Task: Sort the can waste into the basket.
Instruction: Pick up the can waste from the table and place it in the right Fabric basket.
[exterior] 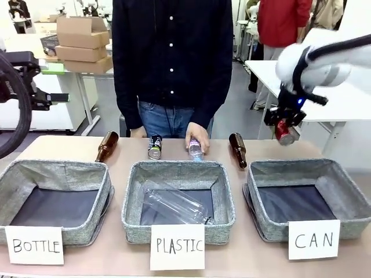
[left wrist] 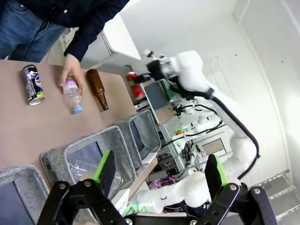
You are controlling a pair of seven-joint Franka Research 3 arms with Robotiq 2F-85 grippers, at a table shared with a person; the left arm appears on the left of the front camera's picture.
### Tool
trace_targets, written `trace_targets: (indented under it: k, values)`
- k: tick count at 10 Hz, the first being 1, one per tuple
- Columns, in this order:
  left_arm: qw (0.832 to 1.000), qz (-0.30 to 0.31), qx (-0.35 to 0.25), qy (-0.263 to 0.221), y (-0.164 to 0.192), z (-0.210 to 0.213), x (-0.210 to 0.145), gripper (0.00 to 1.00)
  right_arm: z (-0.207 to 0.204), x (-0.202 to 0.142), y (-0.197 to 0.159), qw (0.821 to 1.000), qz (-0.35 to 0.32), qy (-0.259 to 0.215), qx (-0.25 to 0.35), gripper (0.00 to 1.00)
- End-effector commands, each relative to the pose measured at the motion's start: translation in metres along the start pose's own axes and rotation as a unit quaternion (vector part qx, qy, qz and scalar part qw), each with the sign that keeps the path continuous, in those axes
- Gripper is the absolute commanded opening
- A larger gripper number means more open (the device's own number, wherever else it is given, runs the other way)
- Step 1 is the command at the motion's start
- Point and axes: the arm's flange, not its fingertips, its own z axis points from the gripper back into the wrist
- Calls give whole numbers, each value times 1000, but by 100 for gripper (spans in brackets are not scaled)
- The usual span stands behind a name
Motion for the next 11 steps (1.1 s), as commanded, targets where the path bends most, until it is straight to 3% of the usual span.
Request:
trace_targets:
  k: [1,2,5,6,11]
  values:
    - [1000,-8,-12,-10,0,-2,1,100,66,-84,-5,991,107,60,55,0]
    - [1000,-8,-12,-10,0,-2,1,100,81,-119,-7,980,171,79,64,0]
    - [1000,-8,-12,-10,0,-2,1,100,82,-189,-9,933,347,47,76,0]
    - [1000,-8,-12,-10,0,-2,1,100,79,-192,-13,923,370,45,92,0]
    - [1000,-8,-12,-10,0,-2,1,100,77,-176,-20,922,368,52,109,0]
